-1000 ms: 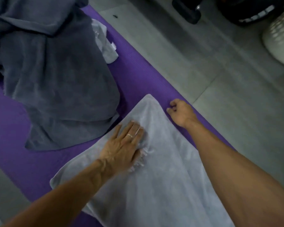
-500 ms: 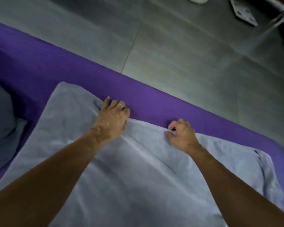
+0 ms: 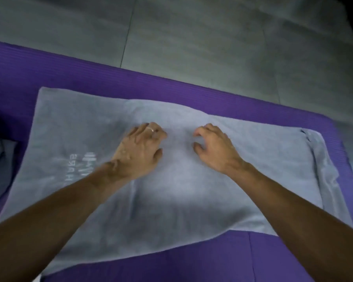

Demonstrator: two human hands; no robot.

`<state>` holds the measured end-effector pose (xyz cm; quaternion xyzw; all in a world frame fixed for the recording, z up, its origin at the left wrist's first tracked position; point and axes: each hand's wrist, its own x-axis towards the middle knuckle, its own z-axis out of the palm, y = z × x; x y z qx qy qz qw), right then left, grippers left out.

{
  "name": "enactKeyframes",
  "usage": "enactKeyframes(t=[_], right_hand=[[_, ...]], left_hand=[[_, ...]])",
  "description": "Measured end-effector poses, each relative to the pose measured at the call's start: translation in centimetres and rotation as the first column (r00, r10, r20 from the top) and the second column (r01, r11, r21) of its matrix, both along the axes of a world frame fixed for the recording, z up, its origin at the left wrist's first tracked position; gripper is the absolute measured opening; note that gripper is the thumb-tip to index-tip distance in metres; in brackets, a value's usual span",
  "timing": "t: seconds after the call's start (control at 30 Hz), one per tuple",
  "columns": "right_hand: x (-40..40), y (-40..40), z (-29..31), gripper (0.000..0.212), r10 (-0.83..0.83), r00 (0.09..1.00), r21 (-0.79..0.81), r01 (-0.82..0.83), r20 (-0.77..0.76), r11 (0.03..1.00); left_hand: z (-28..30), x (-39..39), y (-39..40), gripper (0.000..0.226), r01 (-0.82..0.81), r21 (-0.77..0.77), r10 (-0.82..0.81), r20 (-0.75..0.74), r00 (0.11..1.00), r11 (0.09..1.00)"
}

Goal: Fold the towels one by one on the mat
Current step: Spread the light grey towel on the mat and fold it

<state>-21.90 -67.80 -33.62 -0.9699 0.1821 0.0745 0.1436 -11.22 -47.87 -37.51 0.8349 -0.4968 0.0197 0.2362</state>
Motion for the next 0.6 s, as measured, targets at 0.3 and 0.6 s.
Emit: enactKeyframes(t=[0.3,0.6], right_hand=[[-21.0,5.9,-2.2,0.008,-0.163,0.945,-0.02,0.176,0.284,0.984],[-22.1,4.7,-2.7,0.033,0.031,0.998,-0.1,-0.026,0.05,0.995]], left_hand=[[-1.0,-18.2,6.3,0.047,0.432,0.204,-0.425,-0.078,0.902,0.879],[-0.5,-15.2,2.5,0.017,-0.095,0.186,0.149,-0.3,0.942,0.978]])
